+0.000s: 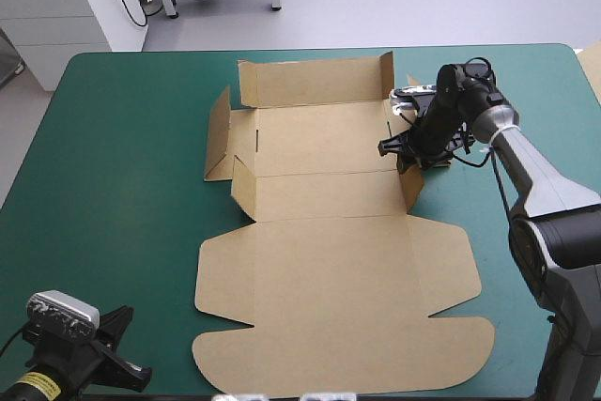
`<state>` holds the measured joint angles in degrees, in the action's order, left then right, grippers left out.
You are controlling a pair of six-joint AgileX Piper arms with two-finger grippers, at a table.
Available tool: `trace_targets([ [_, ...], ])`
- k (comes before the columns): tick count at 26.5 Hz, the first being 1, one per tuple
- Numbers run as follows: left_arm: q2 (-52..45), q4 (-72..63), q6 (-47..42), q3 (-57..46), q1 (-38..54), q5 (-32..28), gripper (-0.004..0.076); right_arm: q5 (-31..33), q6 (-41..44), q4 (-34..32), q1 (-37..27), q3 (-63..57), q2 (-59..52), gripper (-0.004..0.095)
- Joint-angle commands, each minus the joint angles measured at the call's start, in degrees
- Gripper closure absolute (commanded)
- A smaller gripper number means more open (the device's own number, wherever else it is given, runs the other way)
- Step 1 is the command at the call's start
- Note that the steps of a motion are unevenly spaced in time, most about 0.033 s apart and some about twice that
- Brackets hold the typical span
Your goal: Fold the box
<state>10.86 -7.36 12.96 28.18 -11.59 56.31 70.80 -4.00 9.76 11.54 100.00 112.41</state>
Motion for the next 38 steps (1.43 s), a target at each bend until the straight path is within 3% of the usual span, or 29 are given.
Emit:
trace_targets([
  [1, 0.7, -0.7, 0.1, 1.4, 0.0, -3.8, 0.0731, 0.6, -0.8, 0.5, -0.1, 1.0, -2.4, 0.0441],
  [4, 0.7, -0.7, 0.1, 1.4, 0.0, -3.8, 0.0731, 0.6, -0.8, 0.4, -0.1, 1.0, -2.1, 0.0534],
  [7, 0.7, -0.7, 0.1, 1.4, 0.0, -3.8, 0.0731, 0.6, -1.8, 0.2, -0.1, 1.0, -2.1, 0.0784],
  [10, 0.7, -0.7, 0.1, 1.4, 0.0, -3.8, 0.0731, 0.6, -2.7, 0.3, -0.1, 0.9, -2.1, 0.0930],
  [18, 0.7, -0.7, 0.1, 1.4, 0.0, -3.8, 0.0731, 0.6, -5.4, 0.3, -0.1, 0.9, -2.1, 0.0927],
  [27, 0.7, -0.7, 0.1, 1.4, 0.0, -3.8, 0.0731, -4.6, -17.9, 0.1, -0.1, 2.3, -1.9, 0.0927],
  [32, 0.7, -0.7, 0.1, 1.4, 0.0, -3.8, 0.0731, -2.5, -30.1, 0.0, -0.1, 7.1, 0.6, 0.0927],
  [38, 0.7, -0.7, 0.1, 1.4, 0.0, -3.8, 0.0731, -2.2, -36.2, 4.3, 0.5, 15.4, 5.1, 0.0927],
])
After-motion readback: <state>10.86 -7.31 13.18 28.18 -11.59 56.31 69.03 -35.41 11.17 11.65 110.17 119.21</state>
